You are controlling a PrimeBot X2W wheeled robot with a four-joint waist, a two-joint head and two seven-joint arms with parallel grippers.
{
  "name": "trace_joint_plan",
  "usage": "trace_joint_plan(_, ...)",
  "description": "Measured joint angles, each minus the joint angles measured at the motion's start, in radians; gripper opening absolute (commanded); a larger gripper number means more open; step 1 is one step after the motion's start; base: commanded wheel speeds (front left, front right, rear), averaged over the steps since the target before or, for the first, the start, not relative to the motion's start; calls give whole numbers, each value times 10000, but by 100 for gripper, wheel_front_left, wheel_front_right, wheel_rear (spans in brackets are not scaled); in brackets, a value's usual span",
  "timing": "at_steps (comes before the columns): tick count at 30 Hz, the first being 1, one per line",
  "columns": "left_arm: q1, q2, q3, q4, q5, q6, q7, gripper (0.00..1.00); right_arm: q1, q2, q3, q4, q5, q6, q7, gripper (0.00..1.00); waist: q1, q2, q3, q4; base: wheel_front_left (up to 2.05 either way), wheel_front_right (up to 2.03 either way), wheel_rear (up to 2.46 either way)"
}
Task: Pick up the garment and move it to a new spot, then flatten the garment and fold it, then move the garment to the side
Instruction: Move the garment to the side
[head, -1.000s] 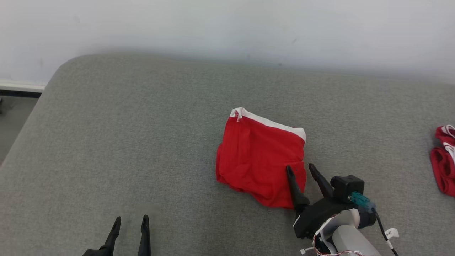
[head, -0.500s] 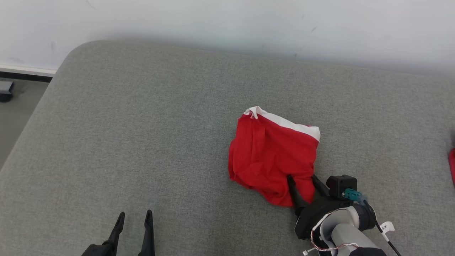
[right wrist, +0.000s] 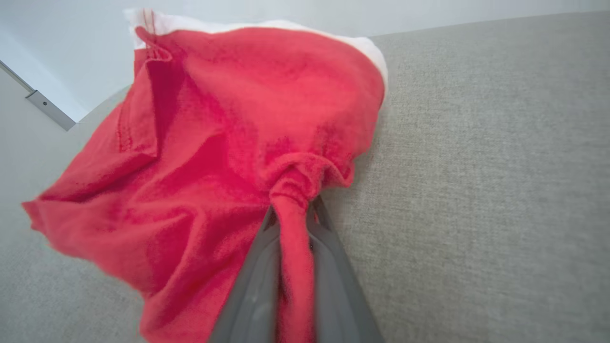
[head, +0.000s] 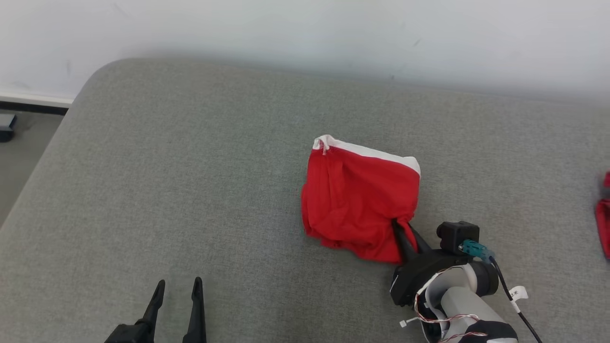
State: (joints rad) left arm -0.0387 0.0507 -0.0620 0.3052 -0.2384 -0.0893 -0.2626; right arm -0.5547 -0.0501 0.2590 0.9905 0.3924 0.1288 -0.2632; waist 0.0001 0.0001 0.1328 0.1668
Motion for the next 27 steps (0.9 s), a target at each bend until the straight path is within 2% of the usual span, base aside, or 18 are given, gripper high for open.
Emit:
trace_joint_plan(5,173,-2,-15,-111,63,-79,0,100,424,-12,-617,-476,-443,0,2,0,0,0,-203,-303,0,0,0)
trace_joint_plan(11,251,-10,-125,-261,111,-161,2,100,1027,-10,-871,-792,-673,0,0,0,0,0,-470,-1014,0,0,0)
trace_joint_plan(27,-84,-6,-510,-499,96,-159,0,100,1628,-10,-1087,-1241,-848,2,0,0,-1,0,-691,-3978,0,0,0)
